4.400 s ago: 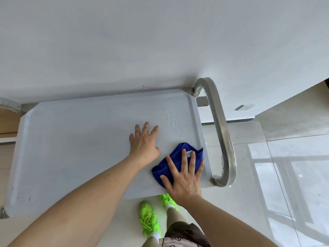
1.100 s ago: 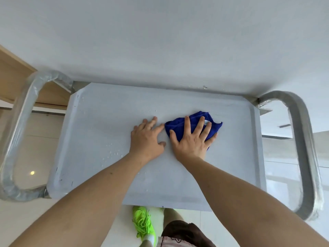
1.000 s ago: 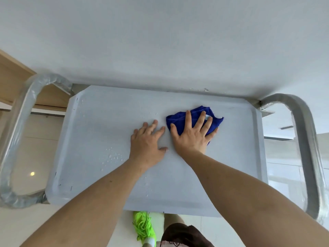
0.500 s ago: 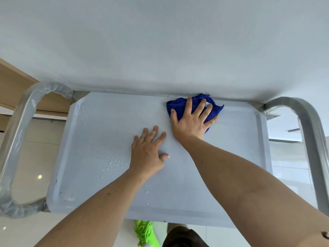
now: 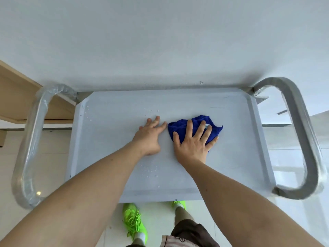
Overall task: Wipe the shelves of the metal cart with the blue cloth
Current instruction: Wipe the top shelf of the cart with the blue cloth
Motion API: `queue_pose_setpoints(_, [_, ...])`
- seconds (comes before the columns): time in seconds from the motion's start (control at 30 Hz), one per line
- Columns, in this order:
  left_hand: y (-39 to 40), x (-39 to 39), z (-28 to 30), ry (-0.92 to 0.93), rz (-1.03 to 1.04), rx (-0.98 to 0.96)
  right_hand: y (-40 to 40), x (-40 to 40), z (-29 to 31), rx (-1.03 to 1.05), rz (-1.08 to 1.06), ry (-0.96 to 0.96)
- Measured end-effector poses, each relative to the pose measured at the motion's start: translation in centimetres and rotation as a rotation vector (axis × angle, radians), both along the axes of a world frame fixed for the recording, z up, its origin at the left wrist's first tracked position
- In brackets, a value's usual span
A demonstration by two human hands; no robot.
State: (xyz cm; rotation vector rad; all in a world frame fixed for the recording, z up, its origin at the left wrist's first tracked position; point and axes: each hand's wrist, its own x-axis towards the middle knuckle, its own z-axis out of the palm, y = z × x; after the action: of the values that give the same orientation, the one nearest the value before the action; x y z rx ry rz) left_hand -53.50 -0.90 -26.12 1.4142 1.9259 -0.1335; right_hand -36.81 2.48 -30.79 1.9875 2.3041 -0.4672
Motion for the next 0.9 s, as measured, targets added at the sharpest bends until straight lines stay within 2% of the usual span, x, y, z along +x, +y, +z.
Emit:
queue_pose_setpoints(0.43, [-1.2,0.1,-0.1,0.138,-0.096,0.126,-14.7,1.2,1.4,-0.137,-0.074,-0.112])
queue_pose_setpoints(0.63, [-1.1,-0.2,-0.6,0.187,-0.13,0.139,-19.4,-1.7,1.9,-0.127,-0.048,-0.072])
queue_pose_setpoints(0.9, [-3.8,-3.8,-0.6,0.171,-0.144,0.239,-19.1,-5.7,0.9,-0.06,-0.004,-0.064])
